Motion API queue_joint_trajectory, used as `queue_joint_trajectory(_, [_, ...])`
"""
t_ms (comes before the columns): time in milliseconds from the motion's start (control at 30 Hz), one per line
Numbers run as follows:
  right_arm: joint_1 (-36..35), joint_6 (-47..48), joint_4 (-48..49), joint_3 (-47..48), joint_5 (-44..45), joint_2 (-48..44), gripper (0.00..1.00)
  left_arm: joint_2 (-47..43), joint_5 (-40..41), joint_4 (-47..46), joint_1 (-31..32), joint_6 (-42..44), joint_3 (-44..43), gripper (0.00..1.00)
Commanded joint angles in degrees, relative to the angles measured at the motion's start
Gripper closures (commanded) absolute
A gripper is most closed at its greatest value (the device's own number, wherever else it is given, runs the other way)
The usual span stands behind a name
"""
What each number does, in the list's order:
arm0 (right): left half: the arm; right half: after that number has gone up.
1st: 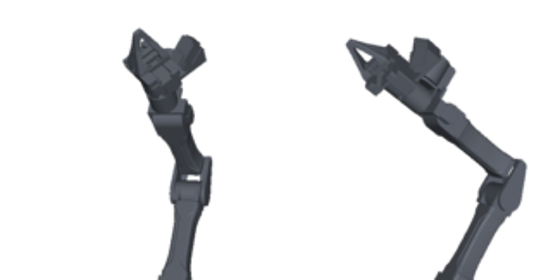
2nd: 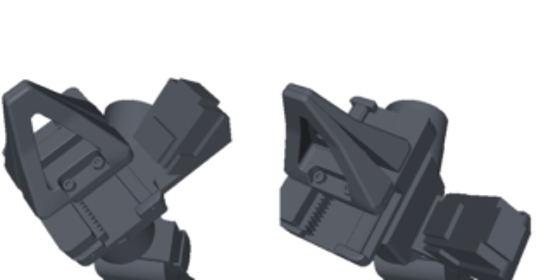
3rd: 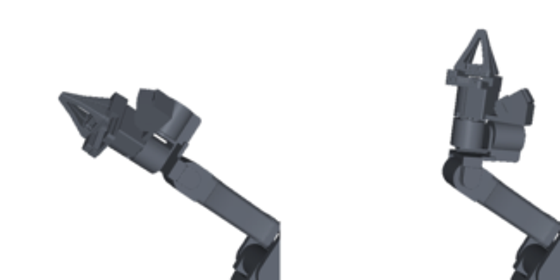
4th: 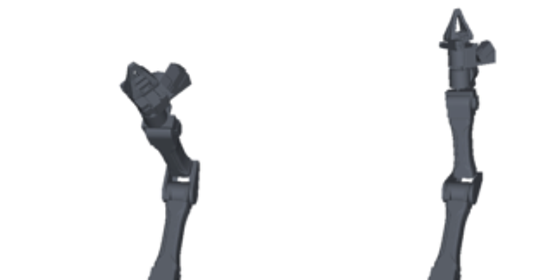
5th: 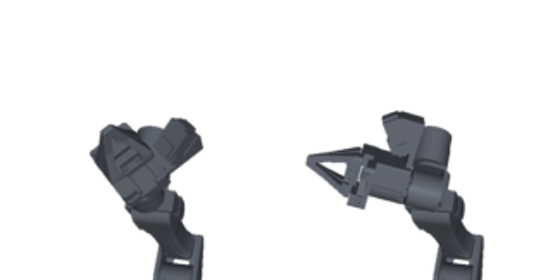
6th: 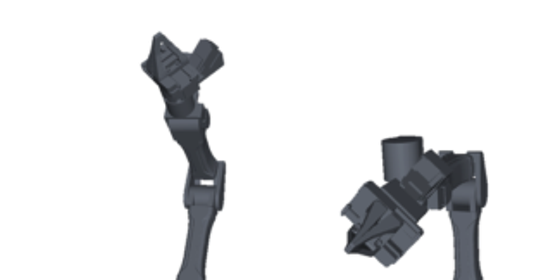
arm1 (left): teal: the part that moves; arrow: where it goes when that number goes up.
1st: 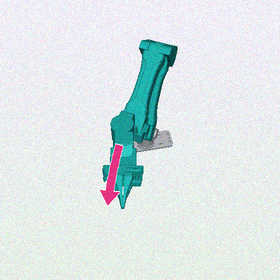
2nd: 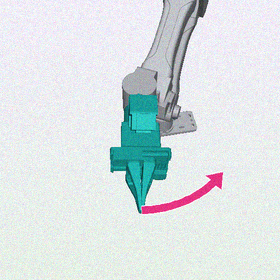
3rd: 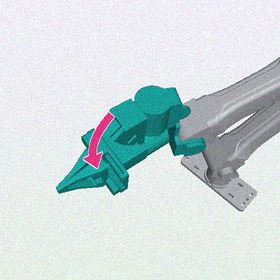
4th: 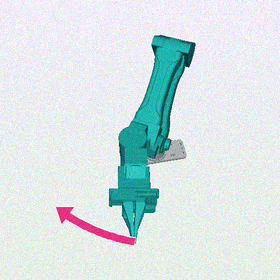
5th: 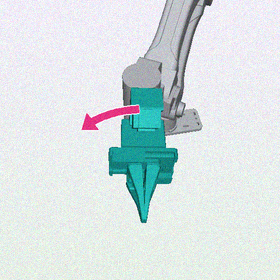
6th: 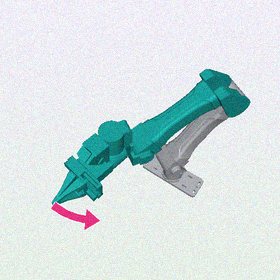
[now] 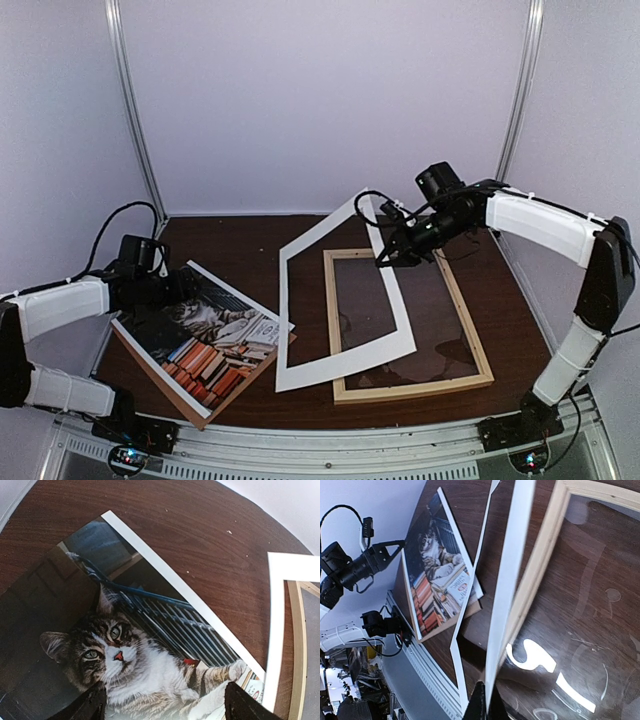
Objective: Put the photo into the frame
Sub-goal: Place the mat board on the glass panel.
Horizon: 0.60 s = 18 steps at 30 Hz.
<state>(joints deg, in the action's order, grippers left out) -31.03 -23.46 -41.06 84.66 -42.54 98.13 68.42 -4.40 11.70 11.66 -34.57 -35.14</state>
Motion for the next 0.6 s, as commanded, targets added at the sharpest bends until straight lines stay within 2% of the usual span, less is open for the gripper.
queue_joint_trajectory(0, [5.00,9.53,-15.45,-2.68,3.08,-8.36,1.00,0.23,0.01,-0.65,0.75,0.93,-1.03,0.18])
queue_joint_trajectory(133, [10.54,11.96,-20.75,-5.58,8.55,-14.59,1.00,0.71,-0.58,-1.10,1.37,1.05,-1.32,0.17])
queue_joint_trajectory(267, [14.22,15.08,-26.24,-5.77,16.26,-16.78,1.00,1.04,-0.74,-1.08,1.78,1.23,-1.67,0.16])
queue_joint_trajectory(567, [16.08,18.50,-27.62,-6.20,23.24,-13.24,1.00,2.24,-1.83,-1.12,2.73,0.68,-2.31,0.15])
